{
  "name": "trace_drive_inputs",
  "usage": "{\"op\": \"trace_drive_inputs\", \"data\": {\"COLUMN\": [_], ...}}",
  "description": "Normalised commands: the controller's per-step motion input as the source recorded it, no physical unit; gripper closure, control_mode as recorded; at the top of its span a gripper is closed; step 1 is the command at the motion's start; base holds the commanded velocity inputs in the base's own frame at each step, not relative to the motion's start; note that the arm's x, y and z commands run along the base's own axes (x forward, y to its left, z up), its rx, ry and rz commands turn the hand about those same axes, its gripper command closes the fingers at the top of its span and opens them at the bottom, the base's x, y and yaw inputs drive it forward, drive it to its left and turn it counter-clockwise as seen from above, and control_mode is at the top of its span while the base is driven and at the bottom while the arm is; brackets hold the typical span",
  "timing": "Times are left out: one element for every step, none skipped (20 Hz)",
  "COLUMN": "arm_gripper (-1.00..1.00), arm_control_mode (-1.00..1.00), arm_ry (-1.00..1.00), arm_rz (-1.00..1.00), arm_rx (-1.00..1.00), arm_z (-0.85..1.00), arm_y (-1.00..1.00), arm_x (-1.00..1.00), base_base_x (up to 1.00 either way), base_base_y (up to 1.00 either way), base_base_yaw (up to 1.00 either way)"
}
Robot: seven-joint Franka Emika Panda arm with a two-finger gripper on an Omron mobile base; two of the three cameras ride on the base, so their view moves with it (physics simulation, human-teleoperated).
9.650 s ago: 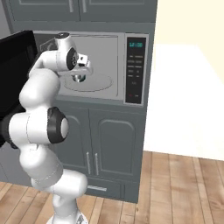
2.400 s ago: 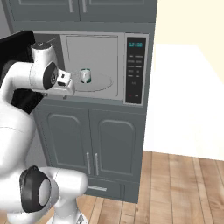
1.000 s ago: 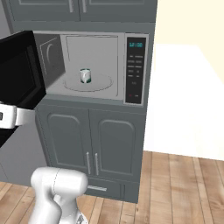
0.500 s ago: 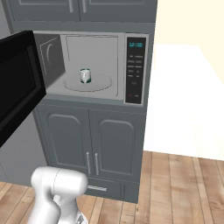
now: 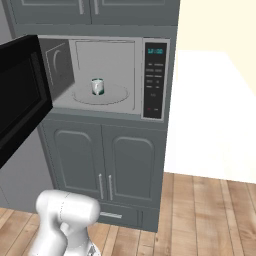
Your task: Pick the mug from the counter and place it inside the microwave. Then close the microwave.
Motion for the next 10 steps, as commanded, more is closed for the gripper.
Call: {"op": "trace_drive_inputs", "data": {"arm_gripper": [-1.0, -1.0, -1.0, -1.0, -1.0, -1.0, -1.0, -1.0, -1.0, -1.0], "arm_control_mode": [-1.0, -1.0, -1.0, -1.0, -1.0, -1.0, -1.0, -1.0, -1.0, -1.0], "arm_ry": [-0.04, -0.01, 0.0, 0.0, 0.0, 0.0, 0.0, 0.0, 0.0, 0.0], "arm_rz": [-0.31, -0.32, -0.32, -0.32, -0.31, -0.29, -0.27, -0.24, -0.21, -0.19], "arm_rx": [0.0, 0.0, 0.0, 0.0, 0.0, 0.0, 0.0, 0.0, -0.03, -0.04], "arm_z": [0.0, 0.0, 0.0, -0.03, -0.06, 0.0, 0.0, 0.0, 0.0, 0.0], "arm_y": [0.09, 0.06, 0.11, 0.11, 0.19, 0.34, 0.41, 0.51, 0.59, 0.64], "arm_x": [-0.14, -0.09, -0.04, 0.0, 0.0, 0.0, 0.0, 0.0, 0.0, -0.03], "base_base_x": [0.0, 0.0, 0.0, 0.0, 0.0, 0.0, 0.0, 0.0, 0.0, 0.0], "base_base_y": [0.0, 0.0, 0.0, 0.0, 0.0, 0.0, 0.0, 0.0, 0.0, 0.0], "base_base_yaw": [0.0, 0.0, 0.0, 0.0, 0.0, 0.0, 0.0, 0.0, 0.0, 0.0]}}
